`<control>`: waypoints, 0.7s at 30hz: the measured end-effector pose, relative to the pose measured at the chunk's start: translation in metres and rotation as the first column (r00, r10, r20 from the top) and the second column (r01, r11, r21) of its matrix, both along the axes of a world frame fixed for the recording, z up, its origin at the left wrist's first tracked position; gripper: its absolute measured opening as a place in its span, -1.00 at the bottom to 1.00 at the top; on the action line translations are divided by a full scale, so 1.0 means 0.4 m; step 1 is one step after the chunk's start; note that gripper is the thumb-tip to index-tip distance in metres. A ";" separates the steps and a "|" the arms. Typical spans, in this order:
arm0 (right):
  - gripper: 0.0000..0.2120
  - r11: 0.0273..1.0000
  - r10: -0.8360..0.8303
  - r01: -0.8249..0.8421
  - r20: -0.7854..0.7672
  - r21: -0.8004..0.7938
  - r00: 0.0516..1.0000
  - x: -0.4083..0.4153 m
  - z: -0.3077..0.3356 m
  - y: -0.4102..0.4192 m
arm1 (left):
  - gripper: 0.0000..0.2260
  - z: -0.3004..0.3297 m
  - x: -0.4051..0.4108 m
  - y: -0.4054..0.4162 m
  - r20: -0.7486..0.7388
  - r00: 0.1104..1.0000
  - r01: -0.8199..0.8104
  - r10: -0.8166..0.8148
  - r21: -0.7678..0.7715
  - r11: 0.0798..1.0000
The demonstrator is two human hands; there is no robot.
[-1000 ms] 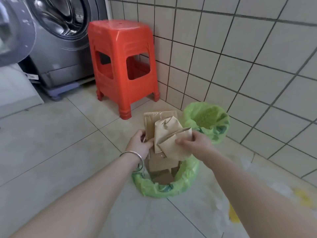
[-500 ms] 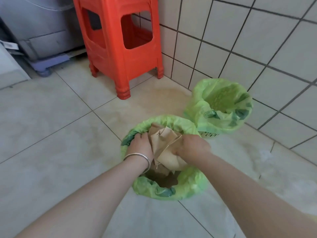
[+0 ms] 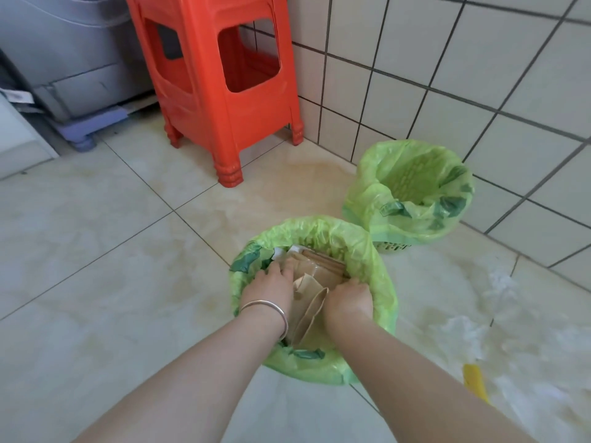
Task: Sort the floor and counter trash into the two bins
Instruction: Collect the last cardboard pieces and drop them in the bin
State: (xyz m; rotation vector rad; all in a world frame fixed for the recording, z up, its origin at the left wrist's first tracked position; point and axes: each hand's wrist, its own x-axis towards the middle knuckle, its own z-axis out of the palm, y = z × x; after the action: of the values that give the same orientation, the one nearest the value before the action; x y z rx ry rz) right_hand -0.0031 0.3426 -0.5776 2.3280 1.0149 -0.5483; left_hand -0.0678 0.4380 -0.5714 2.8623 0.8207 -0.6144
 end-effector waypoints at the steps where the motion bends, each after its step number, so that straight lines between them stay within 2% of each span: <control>1: -0.65 0.998 -0.031 0.031 -0.009 0.062 0.999 -0.001 0.016 -0.004 | -0.42 0.015 -0.003 0.002 0.003 1.000 0.008 -0.008 0.019 1.000; 6: -0.68 0.913 -0.223 0.244 -0.100 0.327 0.970 -0.018 0.131 -0.063 | -0.52 0.126 -0.038 -0.026 0.134 0.991 0.006 -0.020 0.103 0.995; 10: -0.74 0.790 -0.298 0.384 -0.247 0.477 0.922 -0.051 0.211 -0.181 | -0.63 0.208 -0.056 -0.137 0.243 0.960 0.116 -0.140 0.111 0.987; 13: -0.70 0.703 -0.316 0.482 -0.379 0.522 0.870 -0.088 0.229 -0.304 | -0.70 0.231 -0.052 -0.283 0.274 0.925 0.250 -0.263 0.081 0.965; 16: -0.70 0.604 -0.395 0.576 -0.421 0.551 0.817 -0.106 0.226 -0.482 | -0.70 0.229 -0.039 -0.465 0.241 0.905 0.355 -0.350 0.026 0.935; 21: -0.73 0.445 -0.533 0.749 -0.527 0.491 0.662 -0.126 0.189 -0.833 | -0.71 0.209 -0.005 -0.745 0.210 0.862 0.478 -0.461 -0.037 0.878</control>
State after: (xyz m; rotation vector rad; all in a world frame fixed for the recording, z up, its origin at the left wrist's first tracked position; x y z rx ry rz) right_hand -0.0533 0.0094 -0.5019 3.4337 0.3607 -0.9781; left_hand -0.0699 0.1400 -0.4876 2.9820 0.0521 -0.3825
